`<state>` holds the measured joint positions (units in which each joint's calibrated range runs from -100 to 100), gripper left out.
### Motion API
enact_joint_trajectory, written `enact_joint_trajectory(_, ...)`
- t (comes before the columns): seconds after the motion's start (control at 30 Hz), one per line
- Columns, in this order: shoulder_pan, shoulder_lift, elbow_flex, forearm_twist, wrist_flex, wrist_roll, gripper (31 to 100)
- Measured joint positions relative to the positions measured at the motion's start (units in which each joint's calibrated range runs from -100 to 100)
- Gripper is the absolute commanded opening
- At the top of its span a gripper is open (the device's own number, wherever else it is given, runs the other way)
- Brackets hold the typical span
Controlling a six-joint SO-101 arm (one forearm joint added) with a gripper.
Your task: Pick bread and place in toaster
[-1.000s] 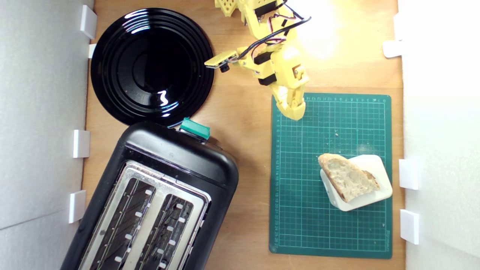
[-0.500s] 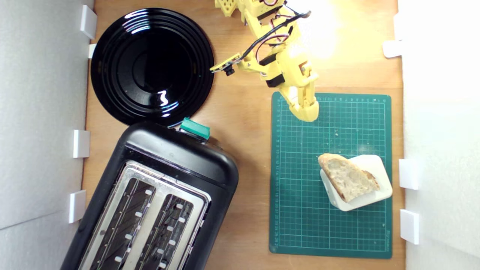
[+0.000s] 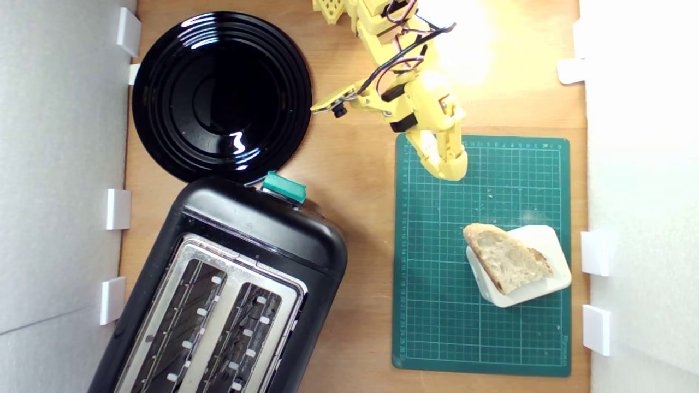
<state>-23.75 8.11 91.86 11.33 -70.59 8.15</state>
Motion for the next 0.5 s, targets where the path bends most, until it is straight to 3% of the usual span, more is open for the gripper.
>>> enact_joint_trajectory(0.2,0.46,0.67,-0.65,-0.09,-0.51,-0.10,73.4)
enact_joint_trajectory(0.5,0.55,0.76,-2.13,-0.18,-0.68,-1.50,83.8)
